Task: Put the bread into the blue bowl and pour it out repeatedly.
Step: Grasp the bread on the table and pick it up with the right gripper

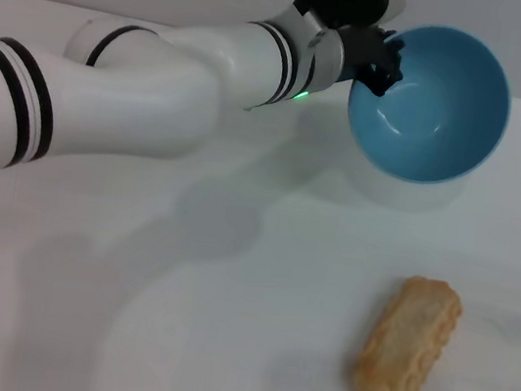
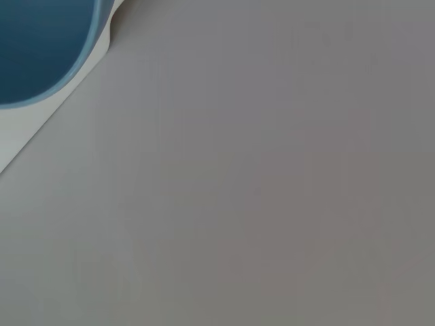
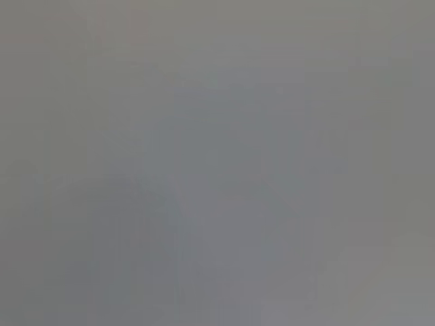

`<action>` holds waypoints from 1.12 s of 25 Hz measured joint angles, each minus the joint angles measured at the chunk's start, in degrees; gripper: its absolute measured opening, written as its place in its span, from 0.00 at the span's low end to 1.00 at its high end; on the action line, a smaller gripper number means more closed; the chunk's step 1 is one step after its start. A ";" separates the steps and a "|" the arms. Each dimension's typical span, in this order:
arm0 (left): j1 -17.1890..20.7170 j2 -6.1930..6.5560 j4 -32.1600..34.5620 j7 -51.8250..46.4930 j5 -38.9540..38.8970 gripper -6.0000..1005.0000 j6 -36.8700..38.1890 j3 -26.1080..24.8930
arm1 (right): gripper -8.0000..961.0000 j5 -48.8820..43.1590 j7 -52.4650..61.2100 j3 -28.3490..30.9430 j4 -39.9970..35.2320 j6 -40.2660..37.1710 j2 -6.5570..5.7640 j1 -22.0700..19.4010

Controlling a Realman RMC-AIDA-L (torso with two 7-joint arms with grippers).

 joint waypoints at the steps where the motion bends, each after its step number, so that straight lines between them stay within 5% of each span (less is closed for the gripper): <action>1: -0.01 0.05 0.13 -0.19 -0.05 0.00 1.52 -1.17 | 0.56 -0.97 4.09 -0.33 -0.48 0.32 -0.28 0.06; 7: -2.41 0.76 -0.38 -0.41 0.49 0.00 18.59 -15.65 | 0.56 -11.90 17.42 -0.39 -8.57 1.92 -1.28 -1.51; 14: -2.33 1.01 -1.10 -0.82 8.01 0.00 30.25 -29.79 | 0.56 -38.49 44.57 -0.11 -31.12 13.44 -0.39 -1.96; 22: -0.18 0.98 -3.08 -3.22 9.40 0.00 29.95 -31.14 | 0.56 -70.39 75.82 -0.76 -42.39 17.58 -0.14 8.43; 28: 0.97 0.77 -3.44 -3.28 9.06 0.00 29.51 -31.15 | 0.56 -76.41 87.34 -7.42 -43.21 14.89 -0.20 14.72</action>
